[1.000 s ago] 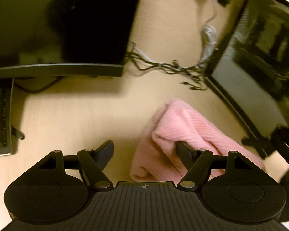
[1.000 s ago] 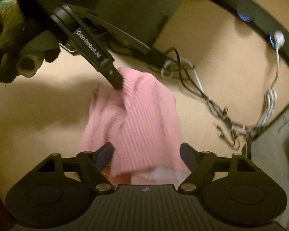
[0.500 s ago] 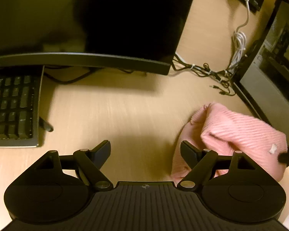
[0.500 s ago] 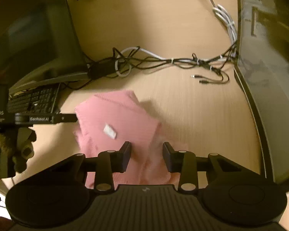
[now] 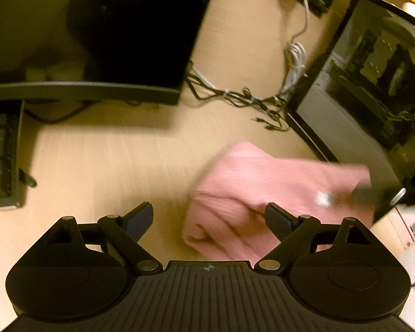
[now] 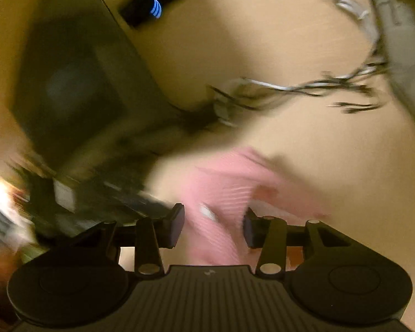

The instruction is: Fold clothes

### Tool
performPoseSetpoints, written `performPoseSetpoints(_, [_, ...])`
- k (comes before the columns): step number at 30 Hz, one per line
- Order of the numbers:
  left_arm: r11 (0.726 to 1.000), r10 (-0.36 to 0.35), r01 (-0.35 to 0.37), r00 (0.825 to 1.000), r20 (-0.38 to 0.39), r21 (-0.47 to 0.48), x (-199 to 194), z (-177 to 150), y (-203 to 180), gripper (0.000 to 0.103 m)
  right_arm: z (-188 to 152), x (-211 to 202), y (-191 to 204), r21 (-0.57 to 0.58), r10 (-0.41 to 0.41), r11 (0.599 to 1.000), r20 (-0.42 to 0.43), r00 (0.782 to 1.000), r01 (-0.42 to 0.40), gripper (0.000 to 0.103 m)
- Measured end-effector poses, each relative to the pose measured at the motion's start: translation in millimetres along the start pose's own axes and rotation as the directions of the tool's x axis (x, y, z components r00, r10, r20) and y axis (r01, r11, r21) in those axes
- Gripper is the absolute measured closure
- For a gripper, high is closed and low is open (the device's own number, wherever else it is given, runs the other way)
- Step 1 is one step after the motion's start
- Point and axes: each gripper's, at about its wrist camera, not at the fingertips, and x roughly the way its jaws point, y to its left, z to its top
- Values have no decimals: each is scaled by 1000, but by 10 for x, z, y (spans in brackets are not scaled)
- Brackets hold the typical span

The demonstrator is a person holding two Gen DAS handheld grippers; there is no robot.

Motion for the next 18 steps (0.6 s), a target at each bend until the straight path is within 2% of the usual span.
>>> performPoseSetpoints(2, [1000, 18, -18, 1000, -3, -5, 34, -31, 12, 15, 25, -25, 35, 28, 81, 996, -23, 996, -80, 59])
performPoseSetpoints(4, [999, 36, -36, 999, -5, -9, 67, -62, 23, 16, -57, 88, 14, 46, 91, 995, -114, 989, -87, 57])
performPoseSetpoints(5, [999, 45, -45, 999, -7, -11, 84, -78, 29, 16, -121, 160, 0, 47, 77, 996, -163, 984, -70, 57])
performPoseSetpoints(8, [996, 84, -84, 996, -8, -35, 103, -96, 100, 17, -415, 404, -46, -16, -62, 998, -298, 953, 60, 57])
performPoseSetpoints(9, [993, 104, -105, 995, -7, -53, 93, -87, 152, 17, -494, 442, -42, -51, -100, 995, -323, 941, 88, 57])
performPoseSetpoints(11, [988, 129, -129, 992, -4, -88, 45, -69, 263, 16, -562, 379, 87, -178, -152, 979, -327, 933, 98, 55])
performPoseSetpoints(12, [986, 131, -130, 991, -2, -101, 8, -64, 311, 15, -574, 316, 176, -251, -172, 964, -319, 932, 92, 47])
performPoseSetpoints(14, [983, 135, -133, 991, 2, -127, -65, -56, 404, 15, -557, 135, 388, -406, -200, 911, -281, 939, 72, 38])
performPoseSetpoints(16, [980, 138, -136, 990, 7, -146, -133, -61, 455, 14, -523, -57, 590, -544, -224, 836, -220, 949, 71, 37])
performPoseSetpoints(18, [975, 136, -133, 991, 6, -179, -167, -62, 485, 14, -519, -121, 741, -645, -262, 754, -126, 957, 122, 37])
